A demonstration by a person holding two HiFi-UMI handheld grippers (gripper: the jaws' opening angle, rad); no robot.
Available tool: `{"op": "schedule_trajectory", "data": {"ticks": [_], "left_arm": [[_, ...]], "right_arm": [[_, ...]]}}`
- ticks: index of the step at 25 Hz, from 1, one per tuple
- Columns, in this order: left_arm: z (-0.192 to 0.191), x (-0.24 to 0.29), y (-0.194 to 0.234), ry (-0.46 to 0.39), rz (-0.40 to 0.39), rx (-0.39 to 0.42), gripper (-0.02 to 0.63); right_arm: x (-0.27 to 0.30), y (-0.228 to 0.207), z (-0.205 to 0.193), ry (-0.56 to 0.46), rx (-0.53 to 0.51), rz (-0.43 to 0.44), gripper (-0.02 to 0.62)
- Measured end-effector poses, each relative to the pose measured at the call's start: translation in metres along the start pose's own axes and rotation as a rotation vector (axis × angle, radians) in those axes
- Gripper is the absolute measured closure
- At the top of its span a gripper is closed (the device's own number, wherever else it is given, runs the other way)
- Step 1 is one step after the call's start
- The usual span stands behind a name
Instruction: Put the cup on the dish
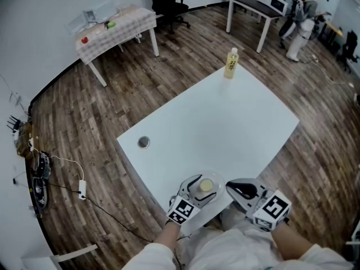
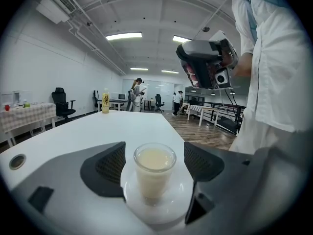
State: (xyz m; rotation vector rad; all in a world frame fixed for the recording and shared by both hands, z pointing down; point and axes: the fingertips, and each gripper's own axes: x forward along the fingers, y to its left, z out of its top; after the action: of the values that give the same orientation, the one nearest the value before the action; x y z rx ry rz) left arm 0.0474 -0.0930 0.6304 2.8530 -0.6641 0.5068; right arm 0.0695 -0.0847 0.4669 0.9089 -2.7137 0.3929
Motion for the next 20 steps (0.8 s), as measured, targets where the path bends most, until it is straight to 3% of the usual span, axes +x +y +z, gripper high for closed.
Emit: {"op": "schedule_trajectory", "data": {"ticks": [20], "left_arm": [[0.068,-0.047,-0.009,-0.149,0.042,0.051,0.275]], "right_arm": [[0.006,0.002,0.009,-0.052,0.020,0.003,0.561]]}}
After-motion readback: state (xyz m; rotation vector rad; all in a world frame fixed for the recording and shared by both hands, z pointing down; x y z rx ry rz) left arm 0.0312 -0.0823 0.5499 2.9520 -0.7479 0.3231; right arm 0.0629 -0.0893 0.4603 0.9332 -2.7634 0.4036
